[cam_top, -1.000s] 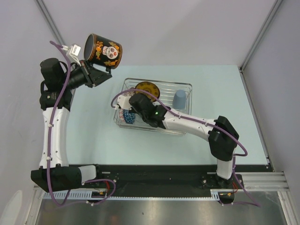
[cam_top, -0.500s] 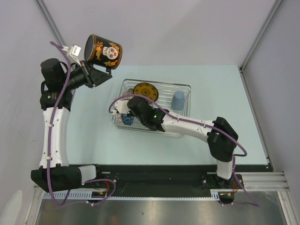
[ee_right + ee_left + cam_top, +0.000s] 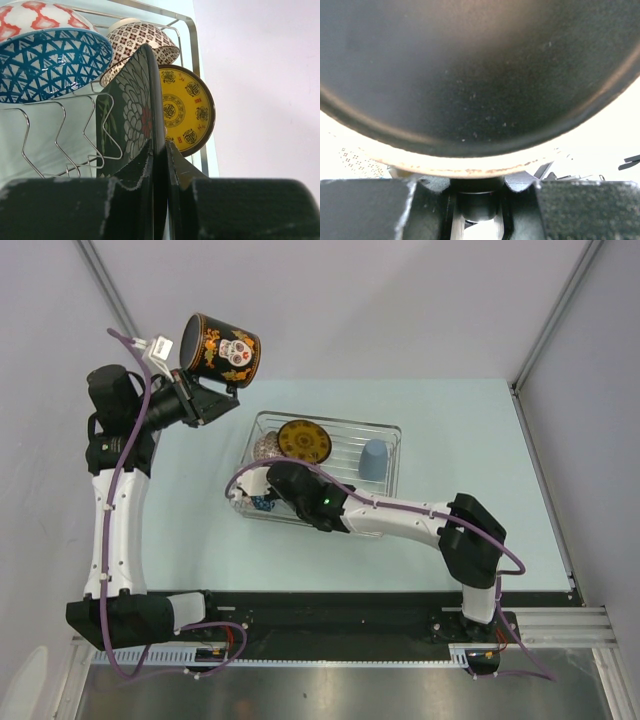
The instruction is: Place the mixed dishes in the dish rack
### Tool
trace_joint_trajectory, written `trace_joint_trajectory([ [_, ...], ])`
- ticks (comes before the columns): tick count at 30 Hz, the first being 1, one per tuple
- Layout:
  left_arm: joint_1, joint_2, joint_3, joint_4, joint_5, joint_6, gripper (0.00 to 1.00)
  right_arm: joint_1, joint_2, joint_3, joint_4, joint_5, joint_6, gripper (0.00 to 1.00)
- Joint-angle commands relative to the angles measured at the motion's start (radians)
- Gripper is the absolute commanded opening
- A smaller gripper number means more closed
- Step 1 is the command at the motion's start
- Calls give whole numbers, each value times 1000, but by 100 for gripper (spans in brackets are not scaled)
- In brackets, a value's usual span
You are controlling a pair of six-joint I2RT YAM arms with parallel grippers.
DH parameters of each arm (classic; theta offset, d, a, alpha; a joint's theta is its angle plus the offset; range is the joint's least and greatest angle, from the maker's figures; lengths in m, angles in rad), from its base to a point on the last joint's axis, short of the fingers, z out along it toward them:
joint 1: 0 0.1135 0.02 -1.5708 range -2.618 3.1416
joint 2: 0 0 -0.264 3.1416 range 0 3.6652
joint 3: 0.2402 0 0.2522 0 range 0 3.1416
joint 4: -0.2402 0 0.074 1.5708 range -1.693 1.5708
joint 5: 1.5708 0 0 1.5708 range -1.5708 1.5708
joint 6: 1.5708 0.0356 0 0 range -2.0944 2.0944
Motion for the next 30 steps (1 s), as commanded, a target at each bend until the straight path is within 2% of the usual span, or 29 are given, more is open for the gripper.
trace_joint_trajectory([
  [1, 8, -58, 23, 174, 21, 6, 0, 37, -52, 6, 204, -84, 42, 0],
  [16, 6, -58, 16, 181, 17, 2, 0, 38, -112, -18, 312, -61, 11, 0],
  [30, 5, -58, 11, 183, 14, -1, 0, 23, -95, -18, 387, -133, -69, 0],
])
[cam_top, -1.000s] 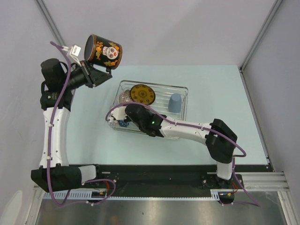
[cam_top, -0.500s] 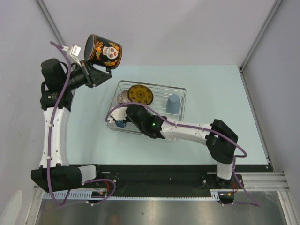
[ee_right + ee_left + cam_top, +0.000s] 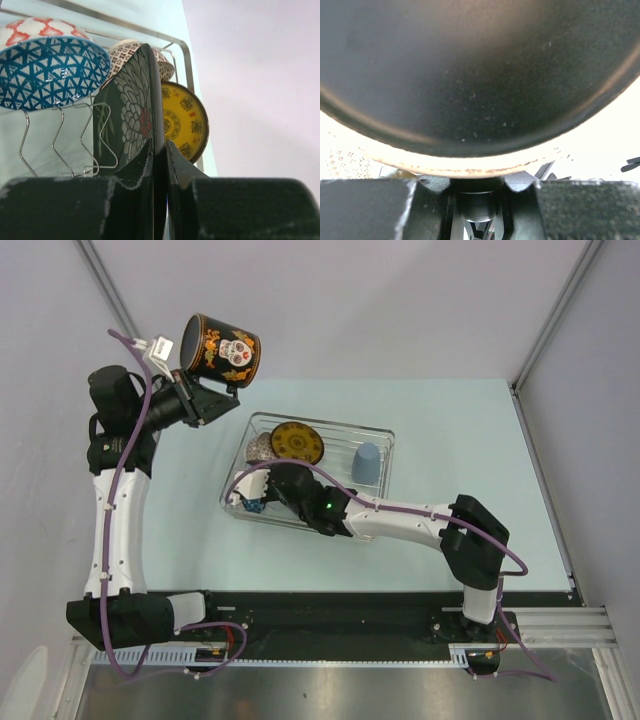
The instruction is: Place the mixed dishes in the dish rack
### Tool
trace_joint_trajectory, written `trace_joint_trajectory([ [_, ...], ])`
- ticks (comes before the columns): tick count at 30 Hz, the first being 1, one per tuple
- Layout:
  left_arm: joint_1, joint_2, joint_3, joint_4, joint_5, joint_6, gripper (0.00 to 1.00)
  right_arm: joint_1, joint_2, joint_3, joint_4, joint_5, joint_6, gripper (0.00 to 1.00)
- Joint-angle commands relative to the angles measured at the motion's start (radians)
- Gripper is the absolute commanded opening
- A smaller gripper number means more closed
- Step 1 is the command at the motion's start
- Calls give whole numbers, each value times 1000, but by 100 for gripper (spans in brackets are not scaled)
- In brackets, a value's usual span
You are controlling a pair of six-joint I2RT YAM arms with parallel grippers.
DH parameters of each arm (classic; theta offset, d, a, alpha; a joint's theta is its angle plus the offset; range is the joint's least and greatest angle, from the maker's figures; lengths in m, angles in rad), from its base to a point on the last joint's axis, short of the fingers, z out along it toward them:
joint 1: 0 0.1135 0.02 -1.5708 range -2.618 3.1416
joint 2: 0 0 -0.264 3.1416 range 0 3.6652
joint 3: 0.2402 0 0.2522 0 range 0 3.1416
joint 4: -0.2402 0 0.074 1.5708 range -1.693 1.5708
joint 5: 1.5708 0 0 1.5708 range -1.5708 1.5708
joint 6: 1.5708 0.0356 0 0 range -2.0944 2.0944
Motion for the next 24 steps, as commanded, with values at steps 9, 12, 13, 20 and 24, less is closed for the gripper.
trace_joint_trajectory([
  [9, 2, -56, 26, 173, 8, 0, 0, -3, -45, 36, 182, -52, 24, 0],
  [12, 2, -59, 23, 173, 9, 0, 0, -8, -36, 35, 168, -36, 55, 4],
  [13, 0, -59, 22, 173, 8, 0, 0, -8, -30, 35, 165, -34, 66, 6],
  [20, -1, -65, 14, 173, 11, 6, 0, -31, -1, 36, 161, -42, 84, 13],
  [24, -3, -72, 8, 174, 12, 6, 0, -45, 12, 41, 164, -45, 105, 50],
])
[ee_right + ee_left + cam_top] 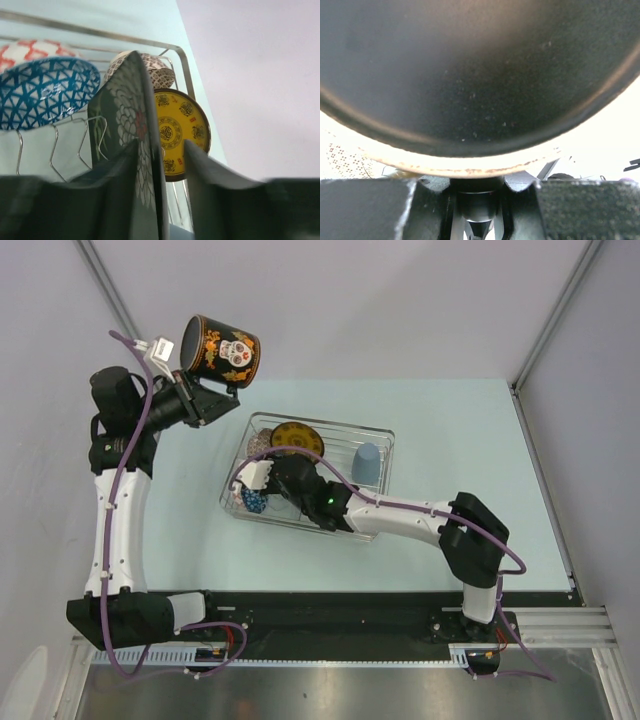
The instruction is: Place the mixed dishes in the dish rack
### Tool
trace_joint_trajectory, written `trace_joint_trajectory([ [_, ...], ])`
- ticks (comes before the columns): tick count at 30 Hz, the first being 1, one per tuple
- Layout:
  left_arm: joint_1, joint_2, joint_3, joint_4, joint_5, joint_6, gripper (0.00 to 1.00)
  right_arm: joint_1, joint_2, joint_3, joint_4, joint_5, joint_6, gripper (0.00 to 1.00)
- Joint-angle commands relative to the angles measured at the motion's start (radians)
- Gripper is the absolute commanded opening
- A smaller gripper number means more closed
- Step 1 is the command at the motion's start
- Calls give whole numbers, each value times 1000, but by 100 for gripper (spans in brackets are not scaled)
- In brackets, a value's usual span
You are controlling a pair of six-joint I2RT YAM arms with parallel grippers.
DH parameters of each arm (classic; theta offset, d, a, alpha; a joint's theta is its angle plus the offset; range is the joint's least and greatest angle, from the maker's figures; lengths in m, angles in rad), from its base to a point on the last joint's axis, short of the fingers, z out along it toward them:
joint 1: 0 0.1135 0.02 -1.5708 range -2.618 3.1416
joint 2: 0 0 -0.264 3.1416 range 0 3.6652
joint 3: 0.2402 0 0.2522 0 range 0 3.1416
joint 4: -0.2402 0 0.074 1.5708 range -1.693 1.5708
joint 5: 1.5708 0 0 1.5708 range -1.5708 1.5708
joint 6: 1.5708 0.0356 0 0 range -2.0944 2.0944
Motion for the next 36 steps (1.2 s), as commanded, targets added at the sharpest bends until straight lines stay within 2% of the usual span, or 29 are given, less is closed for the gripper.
trace_joint_trajectory([
  [1, -2, -74, 23, 158, 21, 7, 0, -11, 4, 44, 105, -5, 40, 58],
  [5, -8, -73, 25, 152, 20, 16, 0, -8, -6, 51, 88, 11, 72, 63],
  [10, -16, -77, 25, 141, 12, 39, 0, 1, -66, 56, 85, 18, 111, 75],
  [18, -31, -80, 54, 117, 0, 64, 0, 23, -215, 56, 22, 55, 192, 79],
  [27, -65, -68, 110, 55, -23, 121, 0, 106, -414, 47, -80, 103, 322, 84],
  [31, -126, -63, 121, 8, -66, 171, 0, 120, -520, 28, -96, 155, 390, 84],
  [36, -326, -11, 169, -124, -175, 294, 0, 83, -684, -16, -76, 328, 442, 85],
])
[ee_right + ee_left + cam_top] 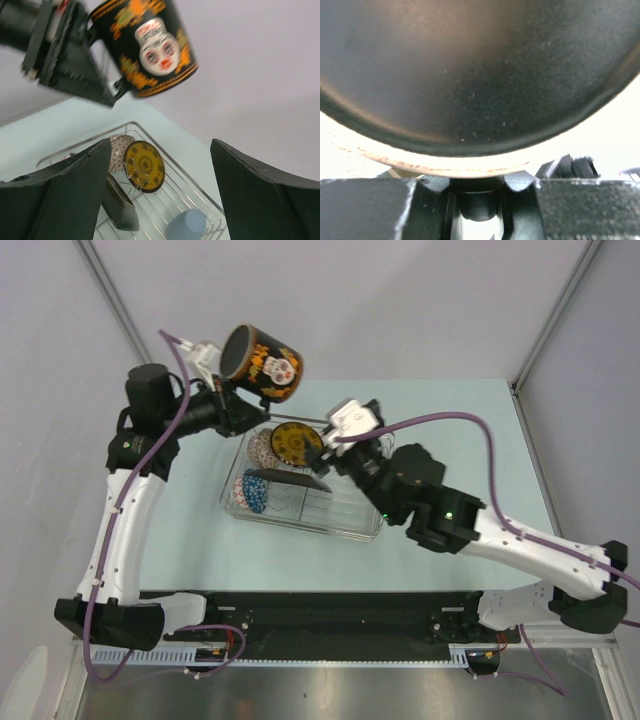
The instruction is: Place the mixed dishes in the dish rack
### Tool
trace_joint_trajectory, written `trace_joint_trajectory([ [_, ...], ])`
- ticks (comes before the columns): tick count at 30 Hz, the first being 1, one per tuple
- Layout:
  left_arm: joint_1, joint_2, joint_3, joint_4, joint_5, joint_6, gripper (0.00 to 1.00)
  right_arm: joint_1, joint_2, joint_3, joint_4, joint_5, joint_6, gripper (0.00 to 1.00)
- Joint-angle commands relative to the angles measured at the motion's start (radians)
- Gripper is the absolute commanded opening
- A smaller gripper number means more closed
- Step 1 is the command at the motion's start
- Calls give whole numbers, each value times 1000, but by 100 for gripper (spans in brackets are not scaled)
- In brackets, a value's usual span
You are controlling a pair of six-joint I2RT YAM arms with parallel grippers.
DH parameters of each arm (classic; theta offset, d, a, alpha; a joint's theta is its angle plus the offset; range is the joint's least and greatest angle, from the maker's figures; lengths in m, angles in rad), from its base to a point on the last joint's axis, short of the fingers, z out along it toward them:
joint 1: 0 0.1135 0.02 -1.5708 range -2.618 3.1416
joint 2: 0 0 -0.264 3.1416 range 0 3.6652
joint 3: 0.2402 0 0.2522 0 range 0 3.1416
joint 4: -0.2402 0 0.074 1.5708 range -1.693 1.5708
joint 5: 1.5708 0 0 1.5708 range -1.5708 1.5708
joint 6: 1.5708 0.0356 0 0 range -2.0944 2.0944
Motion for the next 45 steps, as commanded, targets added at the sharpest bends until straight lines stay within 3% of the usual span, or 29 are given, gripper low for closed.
trace_joint_trajectory([
  [1, -203, 11, 104, -1, -65, 154, 1, -51, -148, -26, 15, 187, 122, 86],
  [10, -533, 138, 93, -140, -361, 396, 0, -263, -470, -176, -117, 265, 383, 86],
  [15, -637, 222, 84, -156, -438, 476, 0, -292, -521, -213, -215, 297, 442, 86],
  [26, -720, 215, -128, -50, -473, 457, 0, -315, -497, -273, -281, 305, 503, 88],
  [45, -771, 347, -187, 132, -645, 401, 0, -330, -531, -314, -316, 296, 545, 88],
])
